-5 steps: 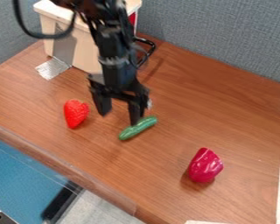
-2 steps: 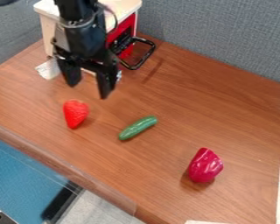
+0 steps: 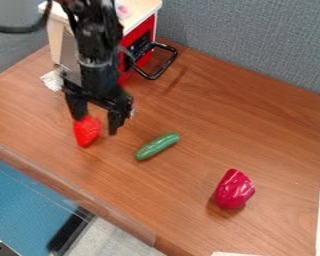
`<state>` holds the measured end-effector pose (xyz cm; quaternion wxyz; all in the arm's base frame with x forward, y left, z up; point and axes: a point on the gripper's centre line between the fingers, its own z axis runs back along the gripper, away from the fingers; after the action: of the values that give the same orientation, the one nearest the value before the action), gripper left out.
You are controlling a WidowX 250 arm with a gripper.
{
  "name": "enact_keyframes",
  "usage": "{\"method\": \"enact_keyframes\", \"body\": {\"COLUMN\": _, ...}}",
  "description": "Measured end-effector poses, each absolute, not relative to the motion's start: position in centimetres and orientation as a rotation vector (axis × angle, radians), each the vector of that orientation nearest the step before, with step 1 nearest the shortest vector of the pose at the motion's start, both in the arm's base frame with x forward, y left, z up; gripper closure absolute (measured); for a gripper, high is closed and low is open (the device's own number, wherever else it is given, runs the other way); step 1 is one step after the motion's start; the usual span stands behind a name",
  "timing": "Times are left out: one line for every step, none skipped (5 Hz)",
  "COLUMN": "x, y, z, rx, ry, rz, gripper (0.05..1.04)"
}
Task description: Move the red strawberry to the middle of the table
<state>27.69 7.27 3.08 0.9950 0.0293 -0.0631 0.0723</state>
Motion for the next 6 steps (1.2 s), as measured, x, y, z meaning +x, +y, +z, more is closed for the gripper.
{"method": "enact_keyframes", "body": {"x": 28.5, "y": 7.9, "z": 0.7, "rx": 0.082, "ry": -0.076, "rz": 0.161, "gripper": 0.084}}
{"method": "enact_keyframes", "body": {"x": 29.5, "y": 8.3, "z": -0.3, "rx": 0.092, "ry": -0.057, "rz": 0.169, "gripper": 0.084}}
{"method": "enact_keyframes", "body": {"x": 29.6, "y": 8.3, "z": -0.4, "rx": 0.086, "ry": -0.054, "rz": 0.164, "gripper": 0.127}}
{"method": "enact_keyframes", "body": {"x": 29.5, "y": 8.0, "z": -0.3, "rx": 0.062, "ry": -0.048, "rz": 0.166, "gripper": 0.289}}
{"method": "enact_keyframes", "body": {"x": 29.2, "y": 7.3, "z": 1.1, "rx": 0.024, "ry": -0.043, "rz": 0.184, "gripper": 0.289}}
{"method": "enact_keyframes", "body": {"x": 30.7, "y": 4.7, "z": 3.5, "rx": -0.016, "ry": -0.074, "rz": 0.169, "gripper": 0.289}}
